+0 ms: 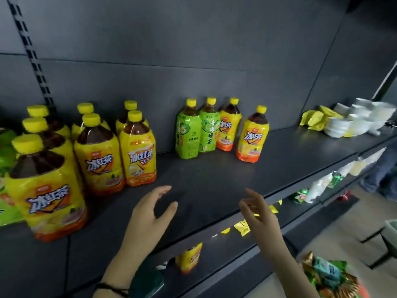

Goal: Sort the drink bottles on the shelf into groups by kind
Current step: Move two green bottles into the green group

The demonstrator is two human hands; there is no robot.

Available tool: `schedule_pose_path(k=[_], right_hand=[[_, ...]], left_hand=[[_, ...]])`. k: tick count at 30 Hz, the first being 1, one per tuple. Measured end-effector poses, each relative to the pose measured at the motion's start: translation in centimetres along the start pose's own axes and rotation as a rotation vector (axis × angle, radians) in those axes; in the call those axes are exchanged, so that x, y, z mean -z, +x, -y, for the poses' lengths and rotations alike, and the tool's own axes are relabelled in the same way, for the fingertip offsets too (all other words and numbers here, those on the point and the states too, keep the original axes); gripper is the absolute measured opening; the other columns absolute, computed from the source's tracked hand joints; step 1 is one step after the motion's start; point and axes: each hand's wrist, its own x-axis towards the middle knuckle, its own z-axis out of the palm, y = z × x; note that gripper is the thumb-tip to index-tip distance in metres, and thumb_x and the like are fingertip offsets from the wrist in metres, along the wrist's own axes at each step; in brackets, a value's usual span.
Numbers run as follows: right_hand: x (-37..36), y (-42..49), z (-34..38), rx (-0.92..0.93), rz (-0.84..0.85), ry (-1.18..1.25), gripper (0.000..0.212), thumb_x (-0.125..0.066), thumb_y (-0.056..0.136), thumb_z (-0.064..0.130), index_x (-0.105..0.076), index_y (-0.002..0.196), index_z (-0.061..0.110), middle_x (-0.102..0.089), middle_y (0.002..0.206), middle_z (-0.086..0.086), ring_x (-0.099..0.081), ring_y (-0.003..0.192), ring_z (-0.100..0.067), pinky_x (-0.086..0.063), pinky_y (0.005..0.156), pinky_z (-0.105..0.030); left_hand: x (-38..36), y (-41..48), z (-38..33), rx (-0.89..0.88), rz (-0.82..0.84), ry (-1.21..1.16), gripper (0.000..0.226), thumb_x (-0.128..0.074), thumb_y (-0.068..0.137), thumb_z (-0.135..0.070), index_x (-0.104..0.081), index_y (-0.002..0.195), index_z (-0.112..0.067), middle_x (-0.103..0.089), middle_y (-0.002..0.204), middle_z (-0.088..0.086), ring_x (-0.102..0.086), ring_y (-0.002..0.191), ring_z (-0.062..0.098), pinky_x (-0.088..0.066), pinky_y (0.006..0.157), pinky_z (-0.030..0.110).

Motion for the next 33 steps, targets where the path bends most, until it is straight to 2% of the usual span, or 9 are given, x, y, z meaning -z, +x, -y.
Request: schedule_pose_path(k=[6,11,15,18,21,23,25,29,33], right_hand=[[-1.3,10.3,-0.9,0.063,0.113,0.011,0.032,-0.062,0.092,0.023,-0.053,0.122,0.029,-0.065,0.105,0.004,-0.061,0.088,0.006,-0.047,0.075,-0.010],[-2.4,17.8,-1.8,0.083,0.188,0.015,0.032,-0.061,0.092,0.026,-0.053,0.123,0.031,-0.063,0.109,0.009,-0.061,0.098,0.000,-0.046,0.082,-0.015],[-3.4,22.6,-2.0,0.102,0.223,0.066,0.033,-0.060,0.093,0.023,-0.052,0.124,0.027,-0.060,0.116,0.005,-0.059,0.103,-0.004,-0.047,0.082,-0.016],[-4.6,26.5,-1.6,0.090,0.288,0.139,0.044,-0.060,0.093,0.021,-0.046,0.135,0.021,-0.053,0.131,0.005,-0.053,0.118,-0.008,-0.043,0.091,-0.015],[-6.1,29.5,-1.7,0.085,0.355,0.182,0.058,-0.062,0.092,0.023,-0.033,0.143,0.022,-0.041,0.138,0.008,-0.040,0.133,-0.016,-0.036,0.108,-0.028],[-7.1,30.3,-2.1,0.096,0.372,0.176,0.075,-0.066,0.087,0.035,-0.022,0.148,0.025,-0.033,0.147,0.007,-0.032,0.139,-0.015,-0.031,0.115,-0.038],[-7.8,30.2,-2.4,0.076,0.401,0.171,0.094,-0.067,0.079,0.050,-0.010,0.151,0.033,-0.020,0.157,0.009,-0.020,0.145,-0.012,-0.023,0.119,-0.044],[-8.1,30.5,-2.9,0.090,0.424,0.127,0.096,-0.068,0.084,0.041,-0.002,0.153,0.029,-0.003,0.161,0.010,-0.002,0.147,-0.010,-0.011,0.121,-0.038],[-8.2,31.9,-2.9,0.097,0.389,0.108,0.094,-0.067,0.083,0.045,-0.007,0.153,0.028,-0.006,0.159,0.005,-0.002,0.147,-0.016,-0.009,0.118,-0.035]], left_hand=[[-6.0,9.7,-1.4,-0.002,-0.088,-0.035,0.039,-0.062,0.088,-0.031,-0.052,0.126,-0.032,-0.054,0.126,-0.013,-0.049,0.119,0.006,-0.039,0.097,0.027],[-9.4,14.6,-1.4,0.049,-0.145,0.008,0.047,-0.060,0.089,-0.035,-0.045,0.134,-0.030,-0.044,0.126,-0.017,-0.042,0.122,0.007,-0.038,0.102,0.031],[-10.0,19.4,-0.6,0.113,-0.229,-0.019,0.050,-0.062,0.088,-0.030,-0.042,0.134,-0.025,-0.039,0.124,-0.012,-0.043,0.117,0.009,-0.039,0.098,0.031],[-10.5,22.8,-0.1,0.111,-0.334,-0.111,0.052,-0.064,0.087,-0.030,-0.041,0.134,-0.023,-0.042,0.128,-0.011,-0.043,0.118,0.008,-0.041,0.105,0.041],[-11.4,24.1,0.5,0.125,-0.359,-0.270,0.066,-0.061,0.083,-0.047,-0.035,0.139,-0.026,-0.045,0.138,-0.009,-0.043,0.128,0.007,-0.038,0.110,0.043],[-12.3,24.2,0.6,0.159,-0.347,-0.349,0.079,-0.059,0.079,-0.056,-0.029,0.145,-0.024,-0.042,0.144,-0.008,-0.040,0.133,0.007,-0.035,0.112,0.043],[-12.7,24.1,0.8,0.205,-0.345,-0.426,0.078,-0.062,0.083,-0.054,-0.026,0.146,-0.026,-0.041,0.142,-0.011,-0.040,0.132,0.006,-0.034,0.113,0.042],[-12.7,24.5,1.3,0.241,-0.414,-0.398,0.079,-0.069,0.076,-0.047,-0.033,0.143,-0.027,-0.041,0.138,-0.004,-0.044,0.125,0.007,-0.037,0.110,0.034],[-13.7,23.0,2.0,0.212,-0.510,-0.356,0.054,-0.074,0.068,-0.051,-0.049,0.114,-0.036,-0.043,0.127,0.004,-0.051,0.114,0.010,-0.045,0.095,0.026]])
